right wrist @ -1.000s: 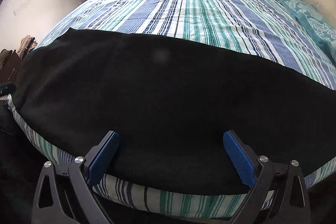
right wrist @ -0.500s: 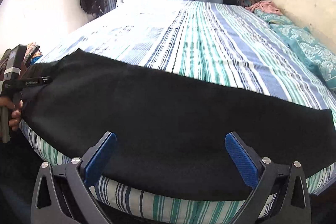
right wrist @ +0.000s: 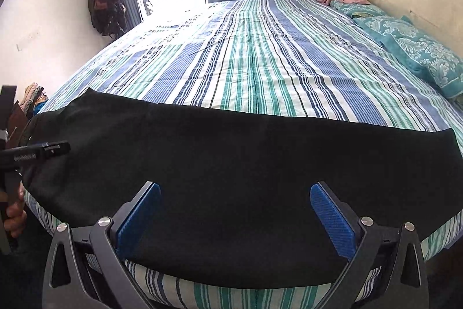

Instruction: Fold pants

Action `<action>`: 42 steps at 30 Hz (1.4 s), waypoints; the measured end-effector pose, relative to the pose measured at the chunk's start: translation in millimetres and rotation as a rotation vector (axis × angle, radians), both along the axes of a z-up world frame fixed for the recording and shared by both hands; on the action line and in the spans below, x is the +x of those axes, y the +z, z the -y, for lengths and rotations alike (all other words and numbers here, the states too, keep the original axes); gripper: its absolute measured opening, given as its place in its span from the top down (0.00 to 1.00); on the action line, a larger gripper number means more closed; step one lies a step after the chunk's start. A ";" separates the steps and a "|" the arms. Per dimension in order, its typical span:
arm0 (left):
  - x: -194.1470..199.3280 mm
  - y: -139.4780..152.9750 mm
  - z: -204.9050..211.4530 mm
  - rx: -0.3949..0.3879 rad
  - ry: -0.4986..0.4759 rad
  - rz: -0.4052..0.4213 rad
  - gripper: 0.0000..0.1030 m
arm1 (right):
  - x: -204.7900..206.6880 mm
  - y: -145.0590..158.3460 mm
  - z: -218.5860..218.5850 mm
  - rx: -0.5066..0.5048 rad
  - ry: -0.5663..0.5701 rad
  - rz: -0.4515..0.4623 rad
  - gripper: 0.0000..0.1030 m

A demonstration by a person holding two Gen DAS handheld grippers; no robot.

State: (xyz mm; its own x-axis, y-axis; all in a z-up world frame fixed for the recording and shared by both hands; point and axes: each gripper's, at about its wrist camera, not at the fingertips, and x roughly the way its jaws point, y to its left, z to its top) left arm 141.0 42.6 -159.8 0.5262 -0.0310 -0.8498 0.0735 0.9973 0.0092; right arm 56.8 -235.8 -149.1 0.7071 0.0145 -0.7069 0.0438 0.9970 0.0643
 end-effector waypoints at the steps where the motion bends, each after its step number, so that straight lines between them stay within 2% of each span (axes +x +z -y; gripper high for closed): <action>1: -3.5 -1.3 0.4 0.012 -0.016 0.027 0.00 | -0.8 1.5 2.0 -0.001 -0.006 0.007 0.00; 14: -7.1 -2.2 -0.9 0.024 -0.042 0.040 0.00 | -3.5 8.6 43.9 0.079 -0.158 0.031 0.00; 32: -9.2 -2.0 0.6 0.030 -0.049 0.047 0.00 | -3.3 3.6 40.5 0.068 -0.148 0.009 0.00; 42: -9.0 -2.1 0.6 0.030 -0.049 0.046 0.00 | -3.7 3.9 52.5 0.103 -0.181 0.009 0.00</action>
